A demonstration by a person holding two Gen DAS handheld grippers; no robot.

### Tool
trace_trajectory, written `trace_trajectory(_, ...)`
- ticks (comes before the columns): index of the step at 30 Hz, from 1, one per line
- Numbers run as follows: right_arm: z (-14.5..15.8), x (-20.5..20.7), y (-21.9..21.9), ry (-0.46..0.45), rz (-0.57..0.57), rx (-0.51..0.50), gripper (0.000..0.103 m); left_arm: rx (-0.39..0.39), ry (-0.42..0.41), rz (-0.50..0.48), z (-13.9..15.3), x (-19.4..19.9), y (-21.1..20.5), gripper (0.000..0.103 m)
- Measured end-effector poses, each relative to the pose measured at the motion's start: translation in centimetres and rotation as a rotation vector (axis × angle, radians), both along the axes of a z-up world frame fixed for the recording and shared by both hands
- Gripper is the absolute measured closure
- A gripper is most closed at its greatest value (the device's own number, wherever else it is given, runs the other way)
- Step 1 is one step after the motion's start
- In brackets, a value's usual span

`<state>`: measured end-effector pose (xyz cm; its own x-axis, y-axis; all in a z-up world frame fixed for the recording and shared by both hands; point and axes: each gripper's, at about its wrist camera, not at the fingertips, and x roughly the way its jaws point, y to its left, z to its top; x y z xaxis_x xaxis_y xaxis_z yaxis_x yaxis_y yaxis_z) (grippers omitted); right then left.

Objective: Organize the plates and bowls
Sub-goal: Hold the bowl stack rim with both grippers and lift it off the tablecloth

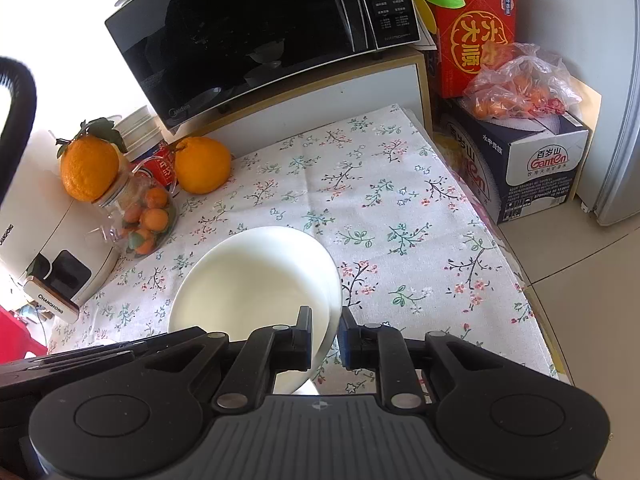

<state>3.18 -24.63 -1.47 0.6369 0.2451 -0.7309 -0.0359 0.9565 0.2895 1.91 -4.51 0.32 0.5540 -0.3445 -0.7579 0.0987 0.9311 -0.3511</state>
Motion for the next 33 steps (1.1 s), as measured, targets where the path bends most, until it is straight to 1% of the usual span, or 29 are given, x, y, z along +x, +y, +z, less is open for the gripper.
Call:
trace_trajectory(8, -0.1, -0.5, 0.7, 0.012, 0.029, -0.014, 0.091, 0.011, 0.014, -0.023, -0.2, -1.1, 0.5, 0.091)
trace_trajectory(13, -0.1, -0.8, 1.0, 0.017, 0.046, -0.023, 0.089, 0.016, 0.019, -0.033, -0.2, -1.6, 0.6, 0.091)
trace_trajectory(16, 0.0, -1.1, 1.2, 0.018, 0.059, -0.03, 0.087, 0.023, 0.02, -0.037, -0.2, -1.8, 0.7, 0.091)
trace_trajectory(20, -0.1, -1.6, 1.6, 0.027, 0.077, -0.035, 0.08, 0.036, 0.031, -0.047, -0.5, -2.3, 0.6, 0.091)
trace_trajectory(25, -0.8, -2.0, 2.1, 0.049, 0.095, -0.045, 0.076, 0.055, 0.054, -0.058, -1.1, -2.8, 0.6, 0.09)
trace_trajectory(27, -1.2, -2.2, 2.6, 0.06, 0.105, -0.058, 0.071, 0.069, 0.062, -0.065, -1.2, -3.1, 0.6, 0.09)
trace_trajectory(29, -1.6, -2.5, 3.1, 0.065, 0.114, -0.077, 0.069, 0.087, 0.064, -0.065, -1.3, -3.3, 0.6, 0.09)
trace_trajectory(33, -2.2, -2.8, 4.2, 0.079, 0.142, -0.107, 0.067, 0.108, 0.08, -0.062, -1.6, -3.4, 0.8, 0.089)
